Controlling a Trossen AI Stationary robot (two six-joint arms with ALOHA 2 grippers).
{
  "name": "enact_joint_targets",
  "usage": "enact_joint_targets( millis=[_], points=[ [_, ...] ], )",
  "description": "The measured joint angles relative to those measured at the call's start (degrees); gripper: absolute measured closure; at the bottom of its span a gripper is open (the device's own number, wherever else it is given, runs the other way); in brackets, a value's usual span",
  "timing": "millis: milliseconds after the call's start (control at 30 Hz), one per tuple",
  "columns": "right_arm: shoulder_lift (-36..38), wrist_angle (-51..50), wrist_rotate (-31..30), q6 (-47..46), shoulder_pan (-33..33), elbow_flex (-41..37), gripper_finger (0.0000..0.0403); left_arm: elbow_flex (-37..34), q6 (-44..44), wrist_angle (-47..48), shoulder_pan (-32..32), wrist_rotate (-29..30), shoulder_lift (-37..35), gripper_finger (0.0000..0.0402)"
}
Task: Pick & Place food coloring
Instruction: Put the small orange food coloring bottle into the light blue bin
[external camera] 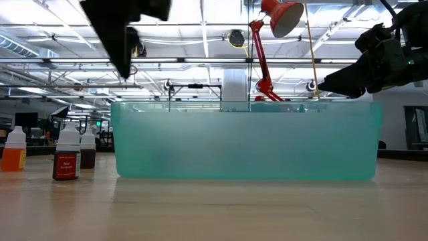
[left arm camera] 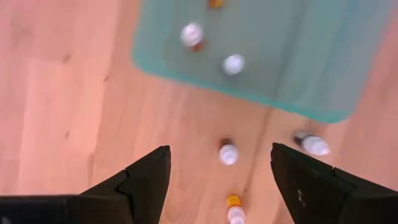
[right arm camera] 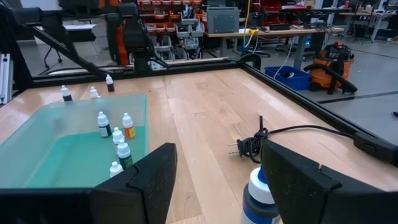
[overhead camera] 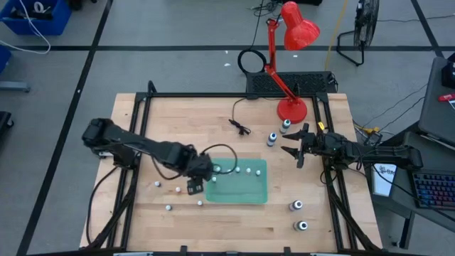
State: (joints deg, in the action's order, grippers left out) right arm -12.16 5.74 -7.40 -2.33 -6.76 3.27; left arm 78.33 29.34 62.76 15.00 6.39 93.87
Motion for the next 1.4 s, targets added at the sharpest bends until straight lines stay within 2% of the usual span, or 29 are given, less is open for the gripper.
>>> enact_joint_targets(
  millis=[100,200,400,567,800,1133,1400],
  points=[
    [-0.02,-0.02,0.00,0.02,0.00,0.00,0.0181,-3.89,7.17,-0.34,1.47,2.68,-1.08,0.0133],
    [0.00,-0.01,0.00,0.02,0.00,-0.01,0.0181,-7.90,12.25,-3.54,2.31,2.10,-0.95,0.0139],
    [-0.01,-0.01,0.00,0.00,0.00,0.00,0.0181,-16.26,14.91,-15.80,2.46,-4.51,-0.94,0.0147],
    [-0.01,0.00,0.00,0.01,0.00,0.00,0.0181,-20.43,17.52,-20.84,2.44,-4.81,-0.97,0.0147],
    [-0.01,-0.02,0.00,0.01,0.00,0.00,0.0181,-23.96,20.90,-21.94,2.39,-2.28,-0.99,0.0155],
    [0.00,0.00,0.00,0.00,0.00,0.00,0.0181,-25.04,20.81,-23.89,2.39,-2.92,-0.99,0.0179],
    [0.00,0.00,0.00,0.00,0.00,-0.02,0.0181,-25.04,20.91,-23.88,2.34,-4.78,-0.99,0.0216]
  ],
)
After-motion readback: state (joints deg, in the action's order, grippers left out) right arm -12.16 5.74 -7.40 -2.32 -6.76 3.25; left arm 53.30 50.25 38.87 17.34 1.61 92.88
